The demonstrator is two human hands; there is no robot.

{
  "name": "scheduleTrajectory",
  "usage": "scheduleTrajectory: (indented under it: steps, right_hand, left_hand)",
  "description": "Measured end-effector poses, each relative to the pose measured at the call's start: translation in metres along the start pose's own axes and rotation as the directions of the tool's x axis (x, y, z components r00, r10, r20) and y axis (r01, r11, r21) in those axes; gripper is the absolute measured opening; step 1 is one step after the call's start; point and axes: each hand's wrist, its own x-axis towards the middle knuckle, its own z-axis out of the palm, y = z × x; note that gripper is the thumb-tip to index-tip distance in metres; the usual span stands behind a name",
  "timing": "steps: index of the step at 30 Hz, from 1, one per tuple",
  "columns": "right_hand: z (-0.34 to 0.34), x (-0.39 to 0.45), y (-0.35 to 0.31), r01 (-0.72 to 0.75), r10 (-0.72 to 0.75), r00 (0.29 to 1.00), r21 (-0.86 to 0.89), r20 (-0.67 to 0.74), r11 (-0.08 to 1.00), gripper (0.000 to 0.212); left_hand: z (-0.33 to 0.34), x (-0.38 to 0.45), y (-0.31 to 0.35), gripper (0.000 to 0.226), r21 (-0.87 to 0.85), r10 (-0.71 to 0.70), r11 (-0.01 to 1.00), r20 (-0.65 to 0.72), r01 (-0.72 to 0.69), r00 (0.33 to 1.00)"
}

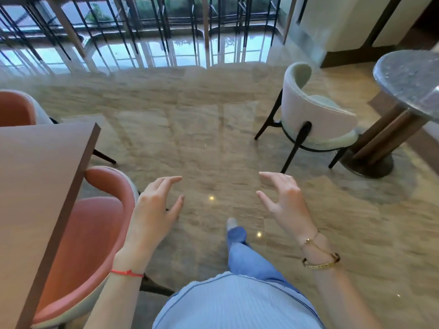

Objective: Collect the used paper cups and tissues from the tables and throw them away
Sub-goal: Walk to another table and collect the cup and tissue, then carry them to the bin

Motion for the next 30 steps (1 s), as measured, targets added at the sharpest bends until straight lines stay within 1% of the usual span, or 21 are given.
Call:
scheduleTrajectory:
  steps: [5, 12, 17, 21, 26, 30]
  right_hand:
    - [0.025, 0.121, 0.016, 0.004, -0.005, 0.999, 0.005, 0.035, 1.0, 0.041]
    - [0.04, 0.328, 0.02, 0.081, -0.081, 0.995, 0.012, 0.066, 0.997, 0.041]
    - [0.053, 0.456, 0.016, 0.138, -0.138, 0.984, 0.005, 0.112, 0.99, 0.044]
    - [0.076, 0.537, 0.019, 0.133, -0.136, 0.983, 0.03, 0.125, 0.991, 0.043]
    - [0.123, 0.64, 0.029, 0.102, -0.106, 0.984, 0.031, 0.142, 0.994, 0.041]
    - [0.159, 0.74, 0.024, 0.095, -0.099, 0.985, 0.036, 0.139, 0.995, 0.041]
  left_hand:
    - [0.015, 0.113, -0.029, 0.039, -0.002, -0.032, 0.999, -0.017, 0.032, 0.999]
    - [0.015, 0.294, -0.058, 0.038, -0.009, -0.073, 0.997, -0.107, 0.072, 0.992]
    - [0.011, 0.399, -0.084, 0.037, 0.0, -0.11, 0.994, -0.163, 0.111, 0.98]
    - [0.014, 0.475, -0.114, 0.037, 0.0, -0.165, 0.986, -0.16, 0.167, 0.973]
    - [0.022, 0.582, -0.164, 0.038, -0.009, -0.147, 0.989, -0.134, 0.147, 0.98]
    - [0.018, 0.682, -0.205, 0.037, -0.004, -0.134, 0.991, -0.135, 0.134, 0.982]
